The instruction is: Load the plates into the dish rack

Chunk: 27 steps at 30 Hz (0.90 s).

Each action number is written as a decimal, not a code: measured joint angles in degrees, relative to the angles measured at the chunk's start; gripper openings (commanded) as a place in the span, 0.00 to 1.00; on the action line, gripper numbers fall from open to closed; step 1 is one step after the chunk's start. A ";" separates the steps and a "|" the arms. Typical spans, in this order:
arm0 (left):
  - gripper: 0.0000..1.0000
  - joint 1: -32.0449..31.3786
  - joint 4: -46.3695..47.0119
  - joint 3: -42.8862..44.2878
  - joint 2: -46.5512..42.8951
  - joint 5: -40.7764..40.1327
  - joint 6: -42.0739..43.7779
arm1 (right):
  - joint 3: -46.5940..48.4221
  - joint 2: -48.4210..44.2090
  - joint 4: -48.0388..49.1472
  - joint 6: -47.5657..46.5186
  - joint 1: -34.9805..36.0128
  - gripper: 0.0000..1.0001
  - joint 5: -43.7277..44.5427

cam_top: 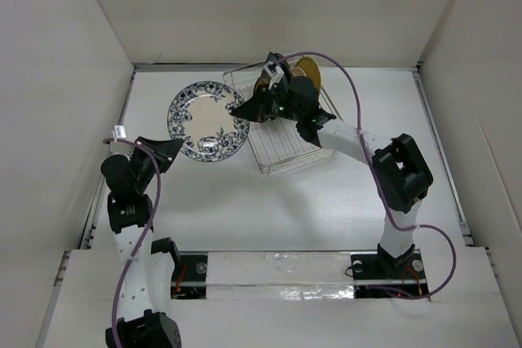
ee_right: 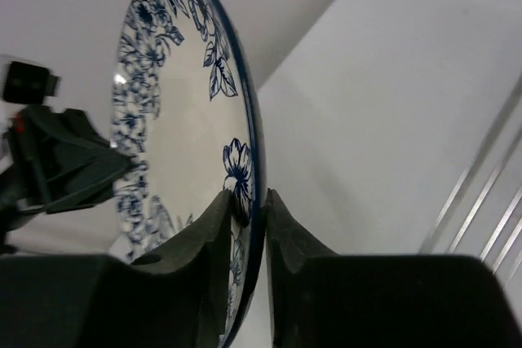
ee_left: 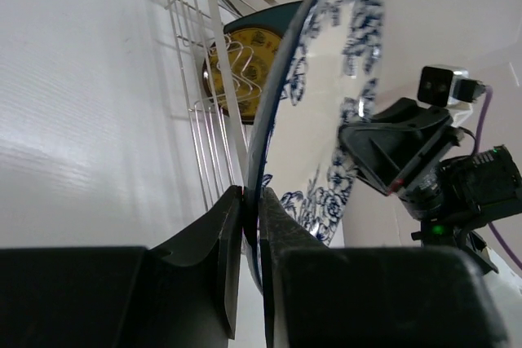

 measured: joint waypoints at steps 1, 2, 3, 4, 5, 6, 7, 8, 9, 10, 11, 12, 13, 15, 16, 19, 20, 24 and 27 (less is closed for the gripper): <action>0.00 0.00 -0.07 0.02 0.17 -0.26 0.15 | -0.50 -0.20 1.81 1.81 -0.55 0.09 -1.31; 0.00 0.04 0.07 0.02 0.42 -0.26 0.22 | -1.05 -0.50 3.56 3.21 -0.92 0.03 -2.40; 0.00 -0.04 0.11 0.13 0.57 -0.13 0.52 | -1.62 -0.96 4.85 4.22 -1.01 0.00 -2.78; 0.00 -0.11 0.28 0.33 0.70 0.61 0.87 | -2.23 -1.51 5.88 4.61 -1.05 0.00 -2.80; 0.00 -0.15 0.39 0.70 0.74 1.03 1.29 | -3.04 -2.03 6.78 5.05 -1.09 0.00 -2.60; 0.00 -0.15 0.37 1.20 0.85 1.31 1.81 | -3.98 -2.56 7.85 5.70 -1.18 0.00 -2.67; 0.06 -0.17 0.17 1.77 1.01 1.68 2.38 | -4.90 -3.21 8.74 6.43 -1.38 0.00 -2.71; 0.10 -0.20 -0.28 2.36 1.22 2.14 2.97 | -5.86 -3.91 9.86 6.97 -1.49 0.00 -2.69; 0.19 -0.31 -0.92 3.17 1.51 2.60 3.65 | -6.97 -4.72 10.97 7.45 -1.75 0.00 -2.67; 0.23 -0.55 -1.42 4.09 1.75 2.97 4.17 | -8.04 -5.55 11.80 8.20 -2.10 0.00 -2.75; 0.28 -0.74 -1.81 5.18 2.01 3.37 4.66 | -8.90 -6.25 12.70 8.57 -2.47 0.00 -3.48; 0.37 -0.79 -2.03 6.29 2.14 3.48 5.09 | -9.75 -6.91 13.20 8.70 -3.04 0.00 -4.17; 0.41 -0.79 -1.95 7.28 2.14 3.45 5.55 | -10.60 -7.45 13.81 9.09 -3.67 0.00 -4.74; 0.48 -0.79 -1.20 8.66 1.86 3.41 6.16 | -11.91 -8.09 14.08 10.14 -4.98 0.00 -6.19; 0.50 -0.79 -0.72 8.90 1.75 3.39 6.43 | -12.33 -8.26 13.97 10.43 -5.66 0.00 -6.40; 0.55 -0.79 -0.24 8.94 1.60 3.41 6.86 | -12.41 -8.48 12.90 10.38 -6.78 0.00 -5.35; 0.56 -0.79 -0.11 8.94 1.66 3.45 6.97 | -12.41 -8.74 12.17 10.32 -7.32 0.00 -4.76; 0.59 -0.79 0.22 8.94 2.64 3.48 7.34 | -12.41 -9.66 11.13 10.45 -9.35 0.00 -3.28; 0.60 -0.79 0.17 8.94 3.58 3.37 7.89 | -12.37 -9.75 10.78 10.82 -11.17 0.00 -2.10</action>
